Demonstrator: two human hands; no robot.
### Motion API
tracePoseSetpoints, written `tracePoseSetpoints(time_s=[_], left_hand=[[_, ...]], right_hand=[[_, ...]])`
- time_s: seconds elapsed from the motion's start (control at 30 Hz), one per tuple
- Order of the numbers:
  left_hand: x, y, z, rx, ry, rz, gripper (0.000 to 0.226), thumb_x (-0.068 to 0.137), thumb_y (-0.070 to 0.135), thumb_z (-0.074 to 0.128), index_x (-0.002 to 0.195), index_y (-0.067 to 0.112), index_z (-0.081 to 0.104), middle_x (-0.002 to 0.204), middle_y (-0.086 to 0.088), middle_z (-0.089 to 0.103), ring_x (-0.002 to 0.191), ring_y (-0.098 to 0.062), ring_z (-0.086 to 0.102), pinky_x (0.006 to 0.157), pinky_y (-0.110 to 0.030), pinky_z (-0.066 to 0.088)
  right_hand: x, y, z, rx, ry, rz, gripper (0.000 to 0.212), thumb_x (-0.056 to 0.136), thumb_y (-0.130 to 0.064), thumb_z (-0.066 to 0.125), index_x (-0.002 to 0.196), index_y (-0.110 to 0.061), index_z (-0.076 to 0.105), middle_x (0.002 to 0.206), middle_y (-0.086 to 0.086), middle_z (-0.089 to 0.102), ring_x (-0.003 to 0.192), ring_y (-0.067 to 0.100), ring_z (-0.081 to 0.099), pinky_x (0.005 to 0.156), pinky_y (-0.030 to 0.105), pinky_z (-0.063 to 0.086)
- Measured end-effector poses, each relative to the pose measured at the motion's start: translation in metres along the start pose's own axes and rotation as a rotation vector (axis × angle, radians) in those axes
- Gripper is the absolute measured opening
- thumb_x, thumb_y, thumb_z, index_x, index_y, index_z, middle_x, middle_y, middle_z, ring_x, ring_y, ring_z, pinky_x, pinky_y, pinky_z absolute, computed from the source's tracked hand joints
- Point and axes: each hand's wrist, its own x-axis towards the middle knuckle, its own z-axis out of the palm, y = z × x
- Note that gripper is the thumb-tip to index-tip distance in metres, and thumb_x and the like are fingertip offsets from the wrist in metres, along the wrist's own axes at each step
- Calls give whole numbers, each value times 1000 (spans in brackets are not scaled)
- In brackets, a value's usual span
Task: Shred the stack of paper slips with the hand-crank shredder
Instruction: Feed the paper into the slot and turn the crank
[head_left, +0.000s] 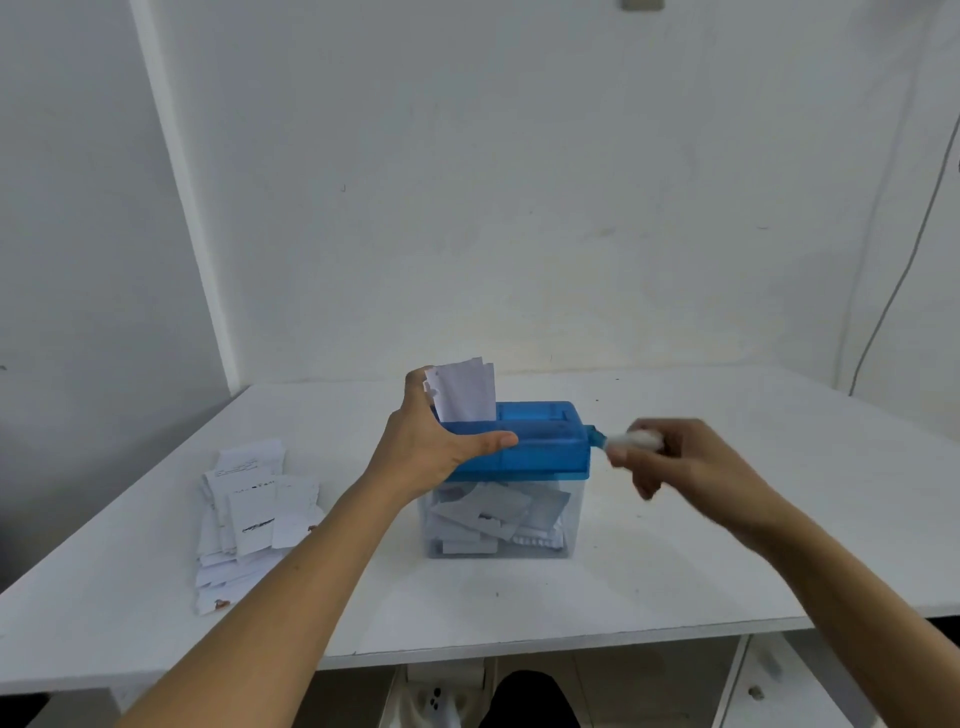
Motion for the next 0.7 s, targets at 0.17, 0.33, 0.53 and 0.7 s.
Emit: tracePoseSetpoints(time_s=[0.17, 0.33, 0.53, 0.7], left_hand=[[-1, 0, -1, -27, -3, 15, 117, 54, 61, 83, 148, 29, 22, 142, 4, 42, 112, -14, 44, 89, -30, 47], [1, -4, 1, -64, -10, 16, 116, 46, 67, 81, 143, 30, 29, 126, 8, 45, 112, -18, 50, 82, -25, 49], [0, -4, 1, -61, -8, 14, 113, 49, 65, 81, 143, 30, 28, 131, 4, 44, 114, -20, 48, 91, -30, 51], [-1, -3, 2, -65, 12, 16, 113, 52, 63, 81, 145, 30, 27, 131, 4, 43, 114, -20, 48, 88, -27, 48]], right_hand=[[36, -8, -4, 138, 186, -71, 23, 90, -33, 73, 93, -11, 67, 78, 4, 66, 67, 14, 61, 66, 30, 53], [69, -7, 7, 322, 305, -70, 14, 95, -16, 67, 104, -15, 57, 96, 1, 65, 81, 12, 65, 69, 28, 55], [99, 16, 31, 374, 354, 92, 12, 100, -23, 60, 94, -12, 60, 90, 3, 65, 80, 14, 60, 70, 27, 55], [95, 44, 53, 464, 300, 278, 25, 102, -31, 56, 97, -7, 58, 94, 11, 64, 81, 19, 63, 69, 29, 59]])
